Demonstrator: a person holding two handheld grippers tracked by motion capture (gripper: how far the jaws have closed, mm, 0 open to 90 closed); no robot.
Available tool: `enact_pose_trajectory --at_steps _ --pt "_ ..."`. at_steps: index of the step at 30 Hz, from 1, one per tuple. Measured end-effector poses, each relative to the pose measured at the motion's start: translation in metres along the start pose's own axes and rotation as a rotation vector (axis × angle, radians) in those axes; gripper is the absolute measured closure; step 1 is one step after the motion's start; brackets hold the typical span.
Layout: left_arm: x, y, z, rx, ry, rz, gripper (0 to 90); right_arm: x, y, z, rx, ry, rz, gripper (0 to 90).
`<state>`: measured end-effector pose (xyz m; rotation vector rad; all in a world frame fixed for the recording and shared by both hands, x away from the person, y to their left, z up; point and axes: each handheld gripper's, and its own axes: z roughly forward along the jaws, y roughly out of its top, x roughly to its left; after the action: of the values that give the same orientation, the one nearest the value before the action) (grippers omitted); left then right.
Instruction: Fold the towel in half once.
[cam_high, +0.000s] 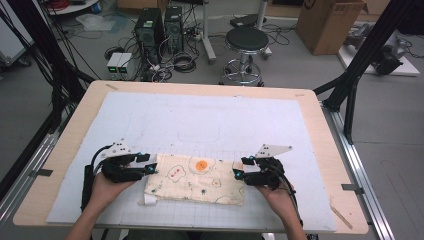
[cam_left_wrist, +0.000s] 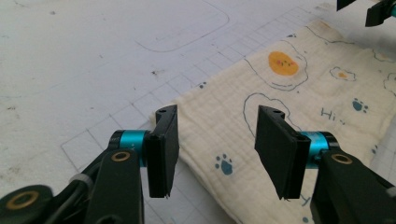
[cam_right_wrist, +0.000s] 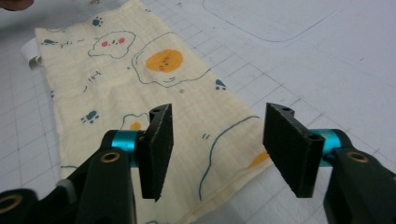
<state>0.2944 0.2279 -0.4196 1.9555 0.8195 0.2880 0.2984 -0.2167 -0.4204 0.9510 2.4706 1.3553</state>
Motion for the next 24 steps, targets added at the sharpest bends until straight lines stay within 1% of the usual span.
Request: enact_pose_trajectory --at_steps 2,4,5,6,10,13,16,20,24 --pt "-0.0004 -0.0017 -0.0007 0.004 0.0 -0.001 46.7 0.0023 0.0001 -0.0015 -0.004 -0.009 0.004 37.7" --pt "-0.0012 -0.0032 -0.0021 -0.005 0.001 -0.008 44.8 0.0044 0.0003 -0.0024 -0.009 -0.018 -0.004 34.5" --pt "-0.001 -0.0035 -0.0027 -0.007 -0.004 -0.005 44.0 0.0053 0.0003 -0.0028 -0.011 -0.031 -0.013 32.8" --pt "-0.0016 -0.004 -0.0033 -0.013 -0.004 -0.012 43.7 0.0062 0.0003 -0.0033 -0.008 -0.032 -0.007 31.9" --pt "-0.0012 -0.0042 -0.0039 -0.02 0.001 -0.006 42.4 0.0068 0.0002 -0.0049 -0.023 -0.035 0.005 29.2" --pt "-0.0016 -0.0044 -0.003 -0.019 0.013 -0.002 42.9 0.0071 -0.0003 -0.004 -0.007 -0.046 0.008 28.0" --pt "-0.0013 -0.0045 -0.0029 -0.016 0.018 0.001 42.9 0.0083 -0.0003 -0.0025 0.001 -0.044 0.002 27.8" --pt "-0.0008 -0.0044 -0.003 -0.018 0.017 0.001 42.9 0.0084 -0.0002 -0.0019 -0.005 -0.04 -0.007 27.7" --pt "-0.0014 -0.0045 -0.0027 -0.018 0.015 0.0 42.9 0.0094 -0.0002 -0.0023 -0.005 -0.032 0.0 27.7"
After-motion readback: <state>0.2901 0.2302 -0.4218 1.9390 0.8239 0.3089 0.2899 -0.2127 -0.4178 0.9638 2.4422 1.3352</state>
